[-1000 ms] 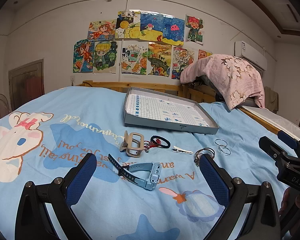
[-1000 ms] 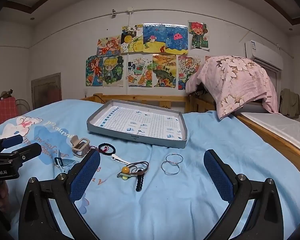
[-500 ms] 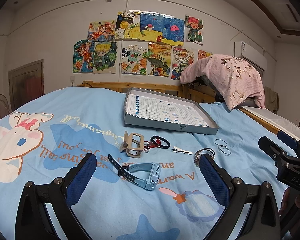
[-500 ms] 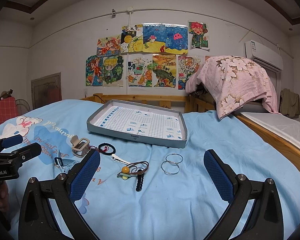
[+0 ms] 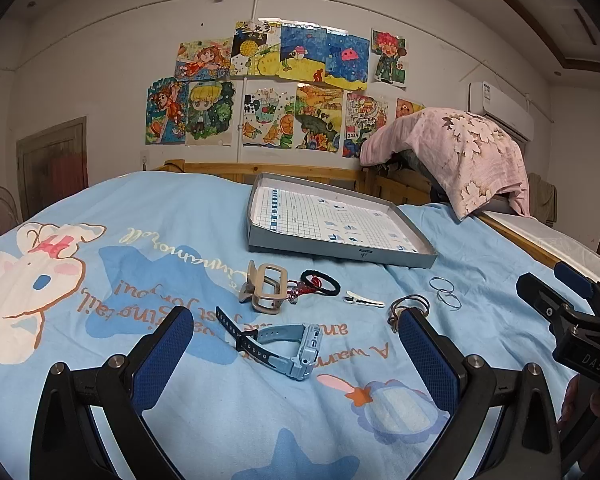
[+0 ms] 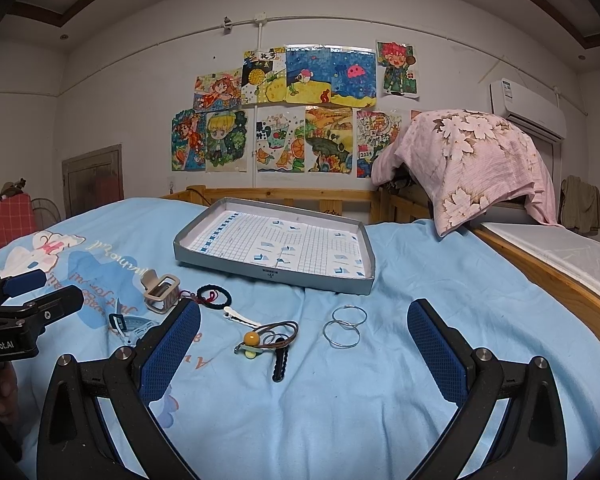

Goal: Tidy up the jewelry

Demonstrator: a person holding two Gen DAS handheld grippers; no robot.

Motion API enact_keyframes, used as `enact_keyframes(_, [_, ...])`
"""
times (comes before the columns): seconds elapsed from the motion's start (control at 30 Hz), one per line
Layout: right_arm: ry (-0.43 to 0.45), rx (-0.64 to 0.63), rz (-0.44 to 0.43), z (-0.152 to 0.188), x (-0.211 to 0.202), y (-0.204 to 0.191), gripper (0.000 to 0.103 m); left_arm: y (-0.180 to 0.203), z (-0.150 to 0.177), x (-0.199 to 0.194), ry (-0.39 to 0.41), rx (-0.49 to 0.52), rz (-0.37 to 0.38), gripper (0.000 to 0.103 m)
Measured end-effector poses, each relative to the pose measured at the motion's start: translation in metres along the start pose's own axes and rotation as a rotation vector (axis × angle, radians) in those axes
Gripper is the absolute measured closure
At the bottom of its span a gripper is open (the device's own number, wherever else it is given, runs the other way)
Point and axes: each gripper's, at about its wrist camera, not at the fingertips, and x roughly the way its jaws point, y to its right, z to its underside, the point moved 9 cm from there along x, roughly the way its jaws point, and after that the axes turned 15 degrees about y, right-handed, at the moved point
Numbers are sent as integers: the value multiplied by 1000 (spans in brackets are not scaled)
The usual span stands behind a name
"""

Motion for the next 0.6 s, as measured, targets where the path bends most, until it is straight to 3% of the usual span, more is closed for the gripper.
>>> enact_keyframes(0.6, [1, -1, 0, 4, 0, -2, 1, 0, 0, 0, 0, 0, 0, 0])
